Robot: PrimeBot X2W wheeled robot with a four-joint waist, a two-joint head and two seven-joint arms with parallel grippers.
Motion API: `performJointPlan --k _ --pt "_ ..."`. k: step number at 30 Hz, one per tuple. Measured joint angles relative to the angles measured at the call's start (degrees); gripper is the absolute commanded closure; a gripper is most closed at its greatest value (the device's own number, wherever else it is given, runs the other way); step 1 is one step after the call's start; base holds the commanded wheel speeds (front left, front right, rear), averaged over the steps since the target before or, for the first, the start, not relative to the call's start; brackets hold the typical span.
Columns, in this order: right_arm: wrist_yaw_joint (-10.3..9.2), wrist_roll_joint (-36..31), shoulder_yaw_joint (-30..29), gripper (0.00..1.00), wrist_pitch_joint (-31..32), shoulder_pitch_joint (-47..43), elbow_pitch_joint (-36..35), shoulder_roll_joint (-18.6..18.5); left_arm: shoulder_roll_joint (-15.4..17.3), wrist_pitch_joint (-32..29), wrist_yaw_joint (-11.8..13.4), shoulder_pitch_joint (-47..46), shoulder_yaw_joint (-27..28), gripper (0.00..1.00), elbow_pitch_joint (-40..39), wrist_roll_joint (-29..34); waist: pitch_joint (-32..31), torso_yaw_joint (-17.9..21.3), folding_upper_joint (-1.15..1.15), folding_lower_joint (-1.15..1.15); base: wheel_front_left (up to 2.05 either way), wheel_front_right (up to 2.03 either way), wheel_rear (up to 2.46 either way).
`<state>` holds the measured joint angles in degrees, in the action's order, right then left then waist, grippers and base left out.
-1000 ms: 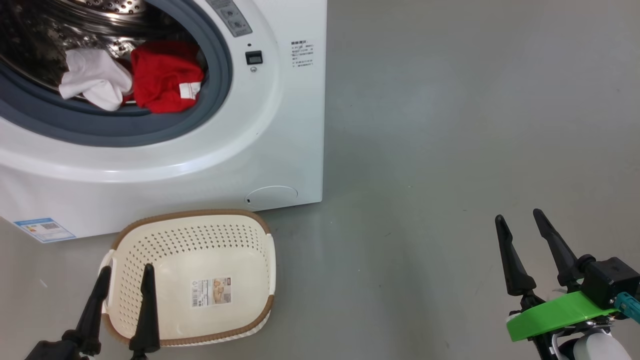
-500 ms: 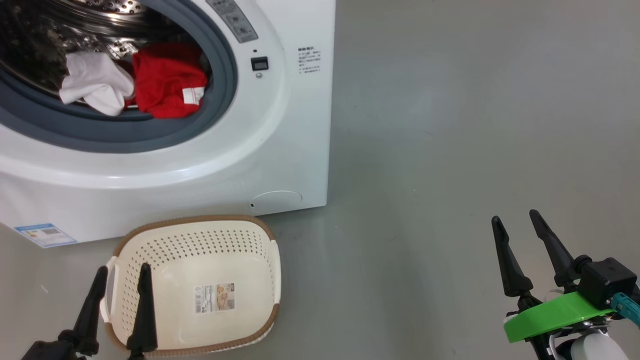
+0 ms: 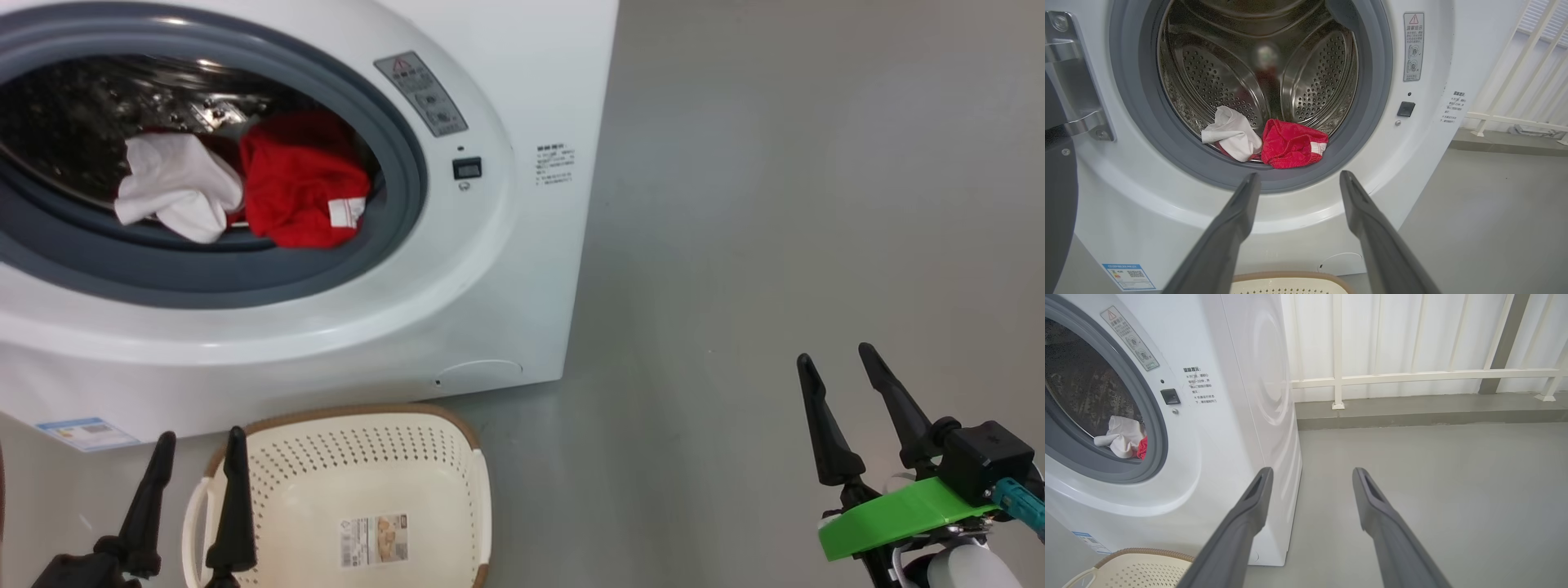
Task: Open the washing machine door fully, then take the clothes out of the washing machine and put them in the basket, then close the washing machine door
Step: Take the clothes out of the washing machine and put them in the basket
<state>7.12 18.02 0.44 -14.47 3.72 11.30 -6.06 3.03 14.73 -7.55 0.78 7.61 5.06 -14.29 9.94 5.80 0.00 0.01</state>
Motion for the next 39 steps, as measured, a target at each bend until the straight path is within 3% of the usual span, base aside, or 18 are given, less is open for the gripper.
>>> performJointPlan --k 18,39 --pt "0.00 0.00 0.29 0.00 0.00 0.01 0.05 0.20 -0.11 0.00 0.00 -1.47 -0.86 0.00 3.61 0.12 -0.12 -0.04 0.00 0.00 0.30 -0.34 0.04" --pt "0.00 0.09 2.68 0.00 -0.01 3.84 0.04 1.26 8.65 -3.13 0.00 -37.18 -10.27 0.00 37.53 -1.68 6.83 1.46 0.00 0.00 0.00 0.00 0.00"
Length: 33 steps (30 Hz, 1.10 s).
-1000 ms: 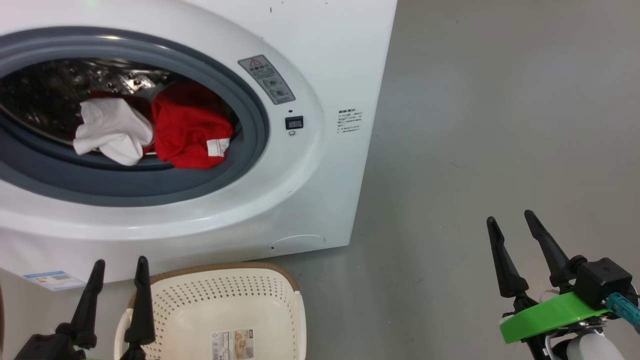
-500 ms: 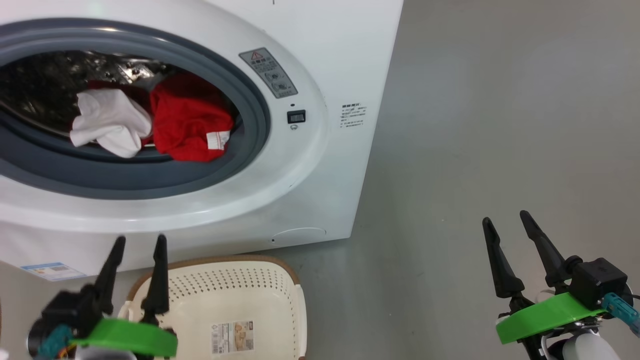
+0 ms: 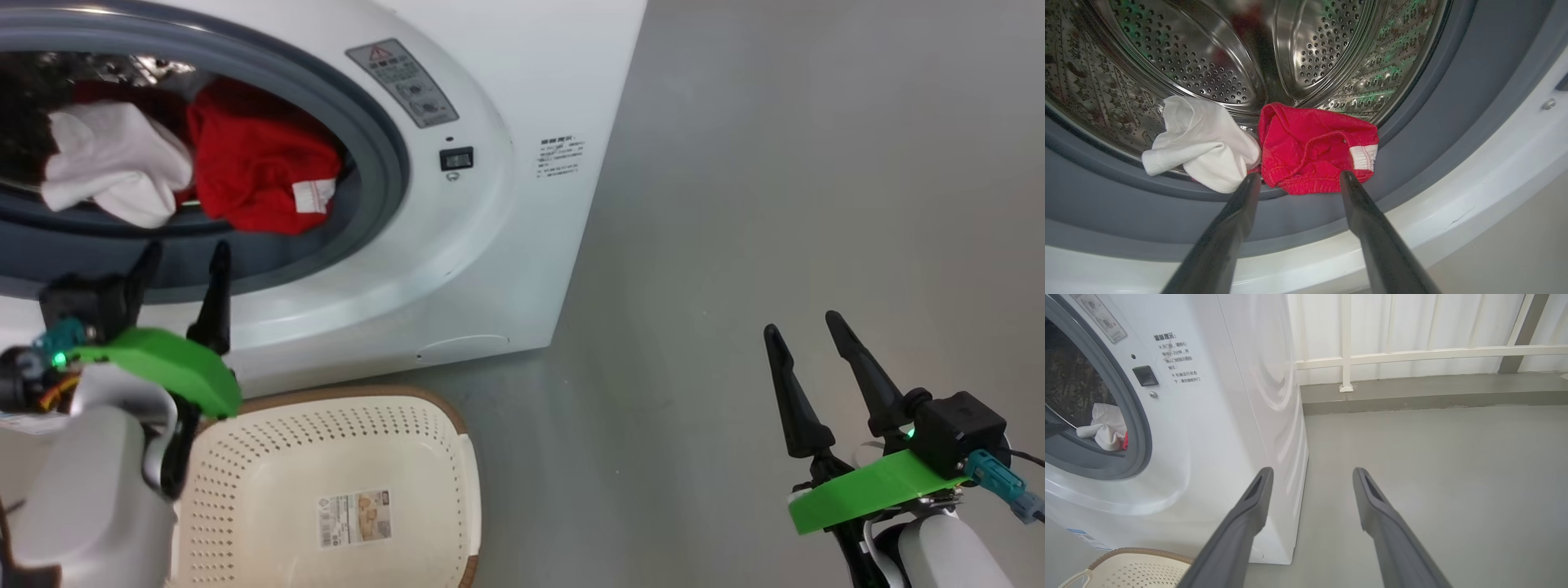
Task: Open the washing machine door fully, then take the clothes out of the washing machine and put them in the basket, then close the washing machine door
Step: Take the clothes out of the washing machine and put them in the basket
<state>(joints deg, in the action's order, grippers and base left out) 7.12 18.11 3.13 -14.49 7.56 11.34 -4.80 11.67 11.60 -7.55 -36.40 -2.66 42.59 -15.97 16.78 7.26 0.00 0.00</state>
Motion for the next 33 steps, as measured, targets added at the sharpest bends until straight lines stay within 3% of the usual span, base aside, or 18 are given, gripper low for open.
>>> performJointPlan --k 15,33 --pt "0.00 0.05 0.31 0.00 -0.15 4.85 -0.51 1.34 4.01 -7.08 0.00 -20.39 -9.28 0.00 15.56 -3.38 7.57 2.62 0.00 0.00 0.00 0.00 0.00" --pt "0.00 0.21 1.38 0.00 -0.15 8.02 -0.70 1.72 7.17 -8.03 0.00 -28.87 -17.86 0.00 25.05 -6.94 12.80 5.53 0.00 0.00 0.00 0.00 0.00"
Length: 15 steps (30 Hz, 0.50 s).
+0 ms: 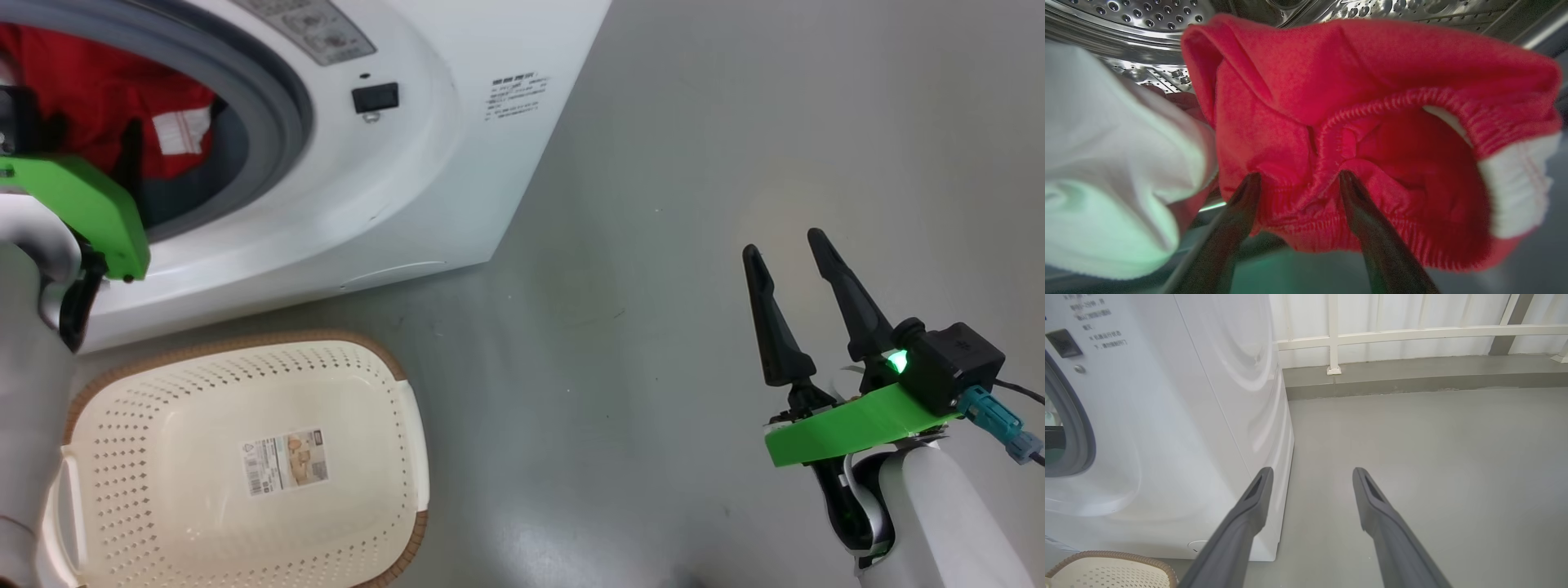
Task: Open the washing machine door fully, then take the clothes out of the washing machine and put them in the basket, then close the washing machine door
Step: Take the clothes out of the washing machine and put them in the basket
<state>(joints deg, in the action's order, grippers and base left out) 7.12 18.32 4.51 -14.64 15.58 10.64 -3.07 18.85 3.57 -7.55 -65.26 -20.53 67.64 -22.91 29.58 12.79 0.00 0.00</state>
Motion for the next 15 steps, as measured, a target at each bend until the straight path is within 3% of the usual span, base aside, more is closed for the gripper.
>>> performJointPlan --k 6,7,8,10,11,15 --pt "0.00 0.21 0.16 0.00 0.00 0.03 -0.02 0.07 0.54 0.60 0.00 -1.80 -1.80 0.00 1.78 -0.99 0.80 0.72 0.00 0.00 0.00 0.00 0.00" --pt "0.00 0.21 0.16 0.00 0.00 0.04 -0.02 0.08 0.56 0.65 0.00 -1.97 -2.04 0.18 1.99 -1.22 0.84 0.81 0.00 0.00 0.00 0.00 0.00" --pt "0.00 0.21 0.16 0.00 0.00 0.05 -0.02 0.09 0.54 0.80 0.00 -2.01 -2.29 0.55 2.16 -1.51 0.83 0.87 0.00 0.00 0.00 0.00 0.00" --pt "0.00 0.21 0.15 0.00 0.00 0.07 -0.01 0.09 0.52 1.18 0.00 -2.01 -2.90 0.88 2.77 -1.94 0.71 0.92 0.00 0.00 0.00 0.00 0.00" --pt "0.00 0.21 0.14 0.00 0.00 0.07 0.00 0.09 0.53 1.53 0.00 -2.01 -3.13 1.00 3.00 -2.01 0.61 0.94 0.00 0.00 0.00 0.00 0.00" --pt "0.00 0.21 0.08 0.00 0.00 0.08 0.02 0.10 0.34 2.31 0.00 -1.97 -4.17 1.00 3.55 -2.76 0.05 0.86 0.00 0.00 0.00 0.00 0.00"
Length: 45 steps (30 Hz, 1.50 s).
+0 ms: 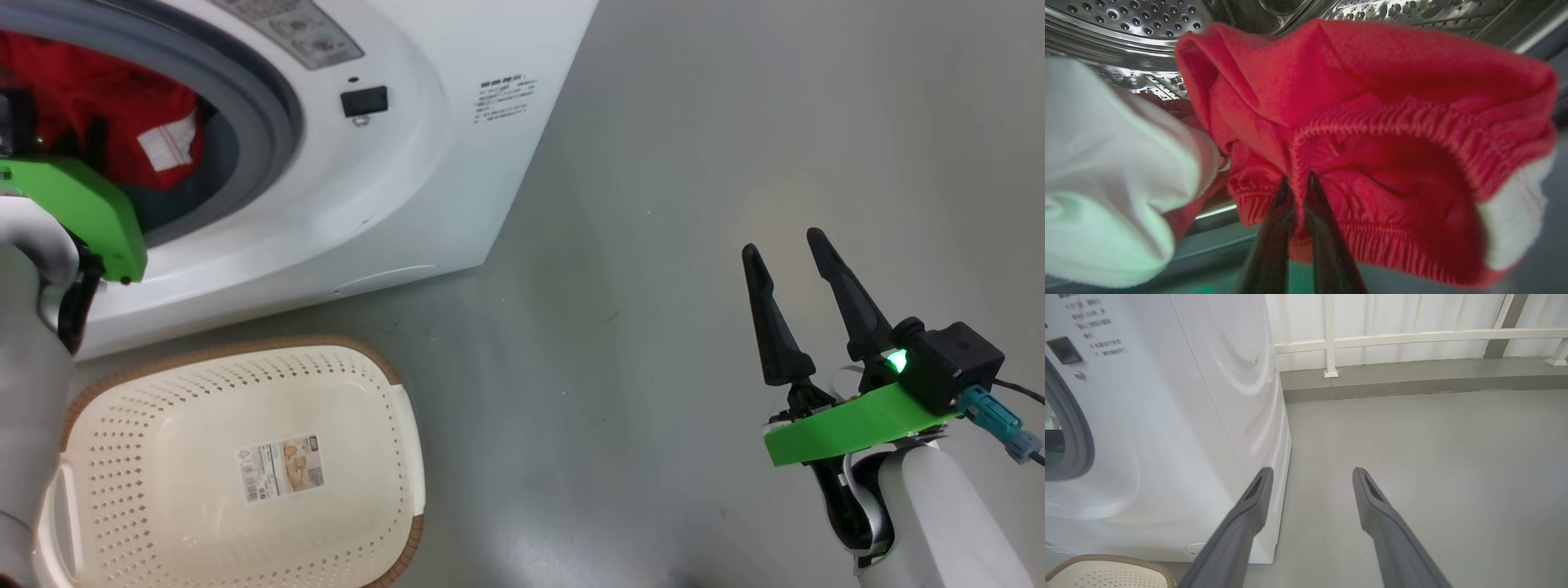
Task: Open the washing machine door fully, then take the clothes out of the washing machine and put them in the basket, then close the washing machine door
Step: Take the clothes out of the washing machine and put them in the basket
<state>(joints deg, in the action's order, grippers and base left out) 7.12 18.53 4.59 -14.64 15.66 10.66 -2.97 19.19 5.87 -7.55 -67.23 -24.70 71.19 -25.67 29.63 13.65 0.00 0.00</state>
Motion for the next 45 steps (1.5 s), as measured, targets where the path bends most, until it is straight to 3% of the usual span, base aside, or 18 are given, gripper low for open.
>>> performJointPlan --k 7,13,22,32,45 --pt "0.00 -0.01 -0.07 0.00 0.00 -0.06 0.29 0.00 -0.59 5.44 0.00 1.10 -0.52 1.00 0.13 -3.20 -2.29 -0.92 0.00 0.00 0.00 0.00 0.00" --pt "0.00 -0.18 -0.37 0.00 0.00 -0.43 0.57 -0.05 -2.26 8.38 0.00 5.55 3.04 1.00 -2.10 -7.71 -5.02 -2.12 0.00 0.00 0.00 0.00 0.00" --pt "0.00 -0.19 -1.34 0.00 0.00 -3.72 0.76 -0.51 -2.93 8.43 2.04 18.51 15.02 1.00 -22.15 -5.59 -9.49 -4.39 0.00 0.00 0.00 0.00 0.00" --pt "0.00 -0.22 -1.99 0.00 0.00 -6.53 1.01 -1.18 -9.26 8.43 1.38 32.14 27.02 1.00 -40.92 2.38 -14.30 -6.37 0.00 0.00 0.00 0.00 0.00" --pt "0.00 -0.36 -2.31 0.00 0.00 -8.60 0.81 -1.32 -15.66 8.68 0.45 44.08 35.94 1.00 -61.14 7.69 -16.70 -7.38 0.00 0.00 0.00 0.00 0.00"
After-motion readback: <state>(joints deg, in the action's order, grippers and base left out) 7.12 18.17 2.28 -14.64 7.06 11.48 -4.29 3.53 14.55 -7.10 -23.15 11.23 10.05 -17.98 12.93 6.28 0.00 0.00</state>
